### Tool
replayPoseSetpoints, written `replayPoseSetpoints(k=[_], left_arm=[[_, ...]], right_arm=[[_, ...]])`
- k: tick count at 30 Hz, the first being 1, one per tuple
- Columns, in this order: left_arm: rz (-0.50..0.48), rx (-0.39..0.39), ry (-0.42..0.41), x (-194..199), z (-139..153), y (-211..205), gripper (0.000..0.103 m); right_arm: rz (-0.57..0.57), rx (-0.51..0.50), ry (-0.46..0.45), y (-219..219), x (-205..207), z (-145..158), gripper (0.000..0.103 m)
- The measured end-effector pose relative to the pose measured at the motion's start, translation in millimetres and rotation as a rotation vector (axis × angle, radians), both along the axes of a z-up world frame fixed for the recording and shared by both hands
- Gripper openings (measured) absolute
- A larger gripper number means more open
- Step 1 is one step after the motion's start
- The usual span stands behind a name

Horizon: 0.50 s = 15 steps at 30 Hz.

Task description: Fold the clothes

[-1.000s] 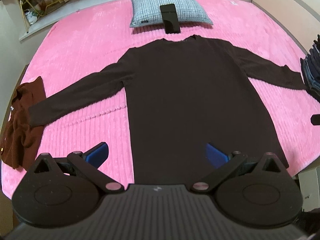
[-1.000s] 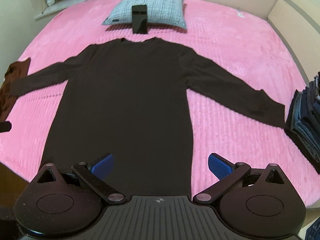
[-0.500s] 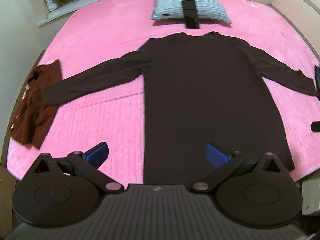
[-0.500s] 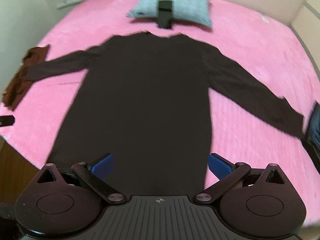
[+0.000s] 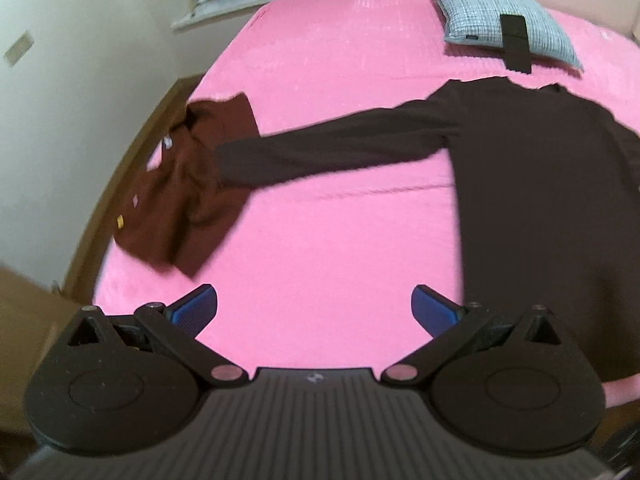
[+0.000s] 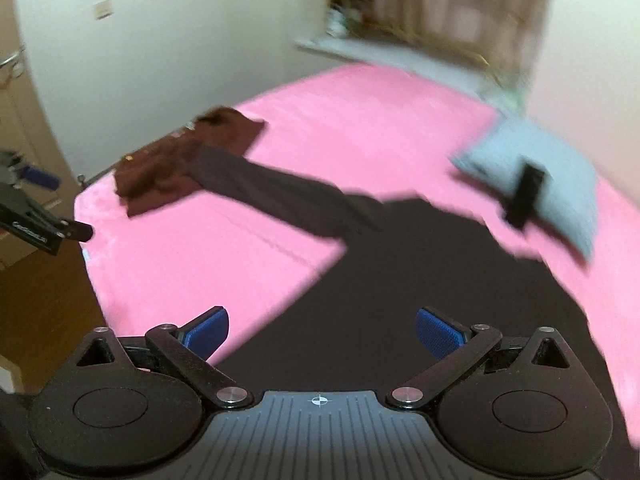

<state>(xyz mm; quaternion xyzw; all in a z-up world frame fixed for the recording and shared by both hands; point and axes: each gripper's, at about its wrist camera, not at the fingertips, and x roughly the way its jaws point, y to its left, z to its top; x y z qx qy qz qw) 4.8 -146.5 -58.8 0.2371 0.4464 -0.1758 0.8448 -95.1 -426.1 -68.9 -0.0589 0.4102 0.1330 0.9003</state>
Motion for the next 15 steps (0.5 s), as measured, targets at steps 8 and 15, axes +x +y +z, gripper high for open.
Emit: replayPoseSetpoints(k=[8,15], left_arm=[[-0.287,0.027,-0.054,153,-44,71,0.102],[-0.429,0.041,-0.062,244,-96,108,0.102]], right_arm=[[0.165,-0.08,0.005,169,157,-62,0.074],[0.33,-0.108,0.046,287,299,-174,0.047]])
